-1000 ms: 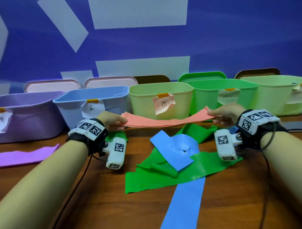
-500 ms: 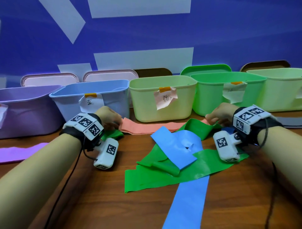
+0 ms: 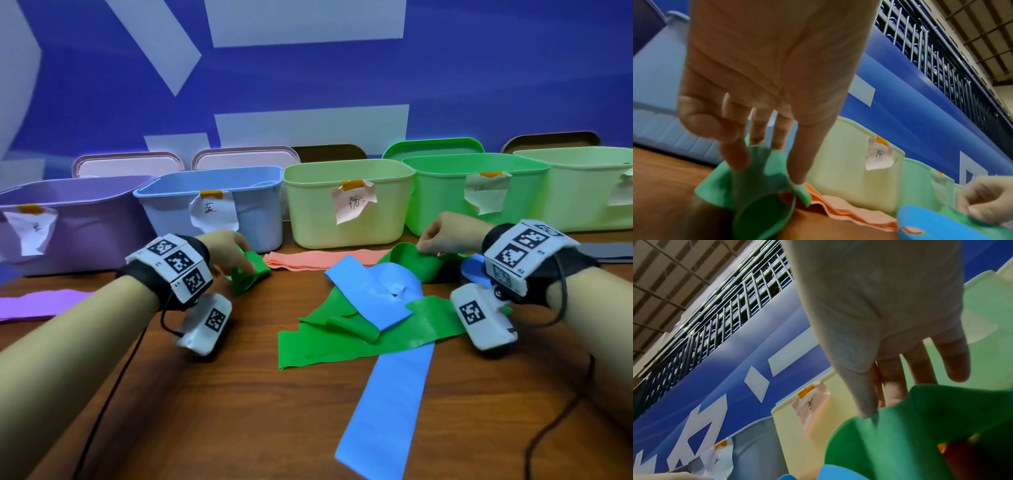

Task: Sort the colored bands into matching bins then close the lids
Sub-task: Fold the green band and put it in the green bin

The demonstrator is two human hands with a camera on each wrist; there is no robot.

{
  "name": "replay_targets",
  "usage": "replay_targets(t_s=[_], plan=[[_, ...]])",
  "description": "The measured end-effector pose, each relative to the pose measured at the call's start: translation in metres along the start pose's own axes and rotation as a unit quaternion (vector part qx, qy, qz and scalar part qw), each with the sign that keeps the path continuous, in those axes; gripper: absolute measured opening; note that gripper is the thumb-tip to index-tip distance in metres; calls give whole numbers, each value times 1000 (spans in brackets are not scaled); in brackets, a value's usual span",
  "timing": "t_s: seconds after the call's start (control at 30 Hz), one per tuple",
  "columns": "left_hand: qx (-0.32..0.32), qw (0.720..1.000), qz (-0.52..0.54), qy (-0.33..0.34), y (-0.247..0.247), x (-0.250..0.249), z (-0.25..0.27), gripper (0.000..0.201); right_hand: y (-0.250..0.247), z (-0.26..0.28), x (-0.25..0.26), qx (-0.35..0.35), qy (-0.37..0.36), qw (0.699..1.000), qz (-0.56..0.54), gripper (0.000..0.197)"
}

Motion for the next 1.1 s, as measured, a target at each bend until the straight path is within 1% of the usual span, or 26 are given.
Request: replay_targets(t_s=[0.07,0.13,0.27,0.33,0.37,0.47,0.53,0.57,0.7,0.8,0.87,0.93,1.03,1.1], plan=[[-17,999,-51,7,-3,-3,5,45,-3,4,2,-19,-6,1000,-3,10],[-39,996,-85,11,-9,-4,11,38,-7,11,6,-38,-6,999,10,9],[-62,994,-86,16,-17,1,20,24,-21,24,16,-90,-22,995,32,11],[-96,992,-80,34,-21,2,26,15,-30,30,21,-126,-37,991,28,15],[-116,990,-63,45,-25,3,29,14,-33,33,23,-142,-45,989,24,18],[-179,981,47,53,-42,5,39,24,-43,41,30,-184,-64,981,17,20],[-216,965,140,57,-56,5,46,33,-50,45,35,-215,-68,974,15,21],[-226,954,185,62,-62,4,51,33,-54,47,37,-232,-67,970,11,21],[-236,906,337,96,-79,-7,69,19,-74,63,49,-304,-76,949,-37,23],[-211,871,423,134,-79,-16,81,21,-85,78,63,-336,-100,932,-93,25],[-180,853,465,157,-69,-23,88,25,-85,85,76,-326,-112,928,-139,23],[-155,837,497,167,-50,-26,89,22,-74,86,91,-276,-123,937,-174,18],[-140,815,544,144,-15,-23,83,7,-43,84,113,-182,-131,957,-182,23],[-117,797,578,127,6,-20,81,7,-22,81,122,-142,-132,967,-164,26]])
Point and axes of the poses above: each hand's wrist, its own z-axis away from the middle knuckle, its own y-axis out of the palm, x = y × z, the point moved 5 cm from there along -z, towards the middle knuckle, and after that the axes turned 3 degrees about y, right-handed, at the moved point
